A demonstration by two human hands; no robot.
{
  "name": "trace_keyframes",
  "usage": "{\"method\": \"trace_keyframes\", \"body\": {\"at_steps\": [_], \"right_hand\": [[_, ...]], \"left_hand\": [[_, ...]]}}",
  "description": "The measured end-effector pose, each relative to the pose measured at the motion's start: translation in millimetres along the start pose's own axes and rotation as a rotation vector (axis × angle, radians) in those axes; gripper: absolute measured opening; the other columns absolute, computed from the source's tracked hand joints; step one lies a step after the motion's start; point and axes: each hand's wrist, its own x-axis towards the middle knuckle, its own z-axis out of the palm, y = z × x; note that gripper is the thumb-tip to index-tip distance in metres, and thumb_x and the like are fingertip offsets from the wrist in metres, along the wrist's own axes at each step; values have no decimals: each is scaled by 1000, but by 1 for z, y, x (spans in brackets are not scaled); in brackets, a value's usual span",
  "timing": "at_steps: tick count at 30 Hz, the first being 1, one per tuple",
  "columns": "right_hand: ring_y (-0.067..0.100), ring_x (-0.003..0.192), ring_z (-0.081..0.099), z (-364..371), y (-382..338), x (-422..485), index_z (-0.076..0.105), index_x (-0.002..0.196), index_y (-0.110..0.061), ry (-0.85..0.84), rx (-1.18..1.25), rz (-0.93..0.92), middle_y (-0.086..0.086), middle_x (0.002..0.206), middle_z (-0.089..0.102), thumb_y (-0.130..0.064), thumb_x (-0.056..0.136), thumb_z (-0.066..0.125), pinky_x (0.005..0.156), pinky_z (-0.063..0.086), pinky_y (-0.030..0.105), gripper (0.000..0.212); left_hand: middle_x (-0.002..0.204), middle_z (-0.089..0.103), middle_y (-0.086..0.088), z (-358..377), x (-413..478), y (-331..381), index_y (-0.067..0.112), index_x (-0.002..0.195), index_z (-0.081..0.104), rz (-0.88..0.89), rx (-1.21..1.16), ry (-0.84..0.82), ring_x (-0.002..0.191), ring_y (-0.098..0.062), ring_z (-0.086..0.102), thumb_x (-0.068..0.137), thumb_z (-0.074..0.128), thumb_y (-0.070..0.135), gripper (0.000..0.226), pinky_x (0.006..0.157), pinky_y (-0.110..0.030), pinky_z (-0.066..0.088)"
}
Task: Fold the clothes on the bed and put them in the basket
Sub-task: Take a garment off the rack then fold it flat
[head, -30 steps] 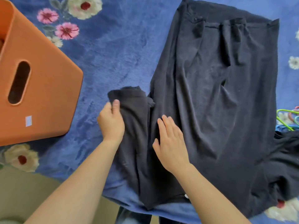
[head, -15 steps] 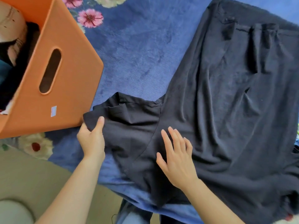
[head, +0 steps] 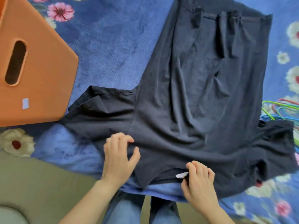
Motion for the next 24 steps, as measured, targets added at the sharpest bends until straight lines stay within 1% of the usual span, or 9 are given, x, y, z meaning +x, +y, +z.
{"method": "trace_keyframes", "body": {"at_steps": [3,5,10,12,14,17,19,22,24], "right_hand": [[27,92,47,-2,39,-23,47,103,-13,-133,-101,51,5,104,50,-26,58,47,77,32,41,47],[29,83,49,-3,56,-33,47,101,-13,-254,-146,89,6,94,51,-25,50,60,67,37,41,54],[26,50,51,-11,74,-37,42,76,-16,-436,-78,204,-1,65,45,-3,34,80,45,24,27,58],[23,45,43,-12,81,-32,39,66,-19,-437,-41,128,-5,59,38,3,32,73,45,17,25,52],[22,49,35,-21,85,-25,27,62,-24,-502,-12,1,-7,57,26,-2,42,65,44,8,22,48],[26,71,42,-36,90,-16,25,63,-21,-795,-127,-54,-2,69,47,-21,73,47,55,27,32,24],[30,79,47,-43,84,-8,29,62,-20,-964,-186,-51,3,76,55,-35,81,46,65,29,32,29],[24,68,44,-43,79,7,36,58,-16,-1032,-9,127,-1,59,40,-47,82,49,56,31,33,41],[23,59,41,-44,74,26,41,59,-9,-934,214,252,3,56,44,-44,81,50,55,36,36,42]], "left_hand": [[87,46,3,26,-42,36,20,86,49,476,116,-478,76,-21,47,65,63,38,31,65,-31,36],[86,46,-1,40,-63,37,20,87,48,568,344,-687,75,-24,44,48,66,31,44,62,-35,37],[77,50,-6,44,-44,31,16,85,47,425,620,-917,59,-24,46,19,72,4,71,48,-29,21],[77,52,-2,33,-27,44,18,80,48,380,566,-995,62,-22,50,37,79,10,53,48,-27,21],[86,49,0,25,-12,56,20,85,45,297,477,-1118,76,-25,47,71,59,9,23,54,-29,27],[86,54,-1,22,10,71,17,89,51,220,533,-1426,80,-27,50,77,48,10,15,63,-28,36],[84,62,-4,24,13,70,12,91,57,181,604,-1550,76,-26,57,77,49,13,17,63,-28,43],[79,67,0,32,9,55,14,86,64,62,526,-1555,71,-21,58,75,52,25,20,64,-29,49],[81,68,9,30,17,49,22,83,66,-70,257,-1259,77,-12,61,77,52,27,16,75,-32,53]]}}
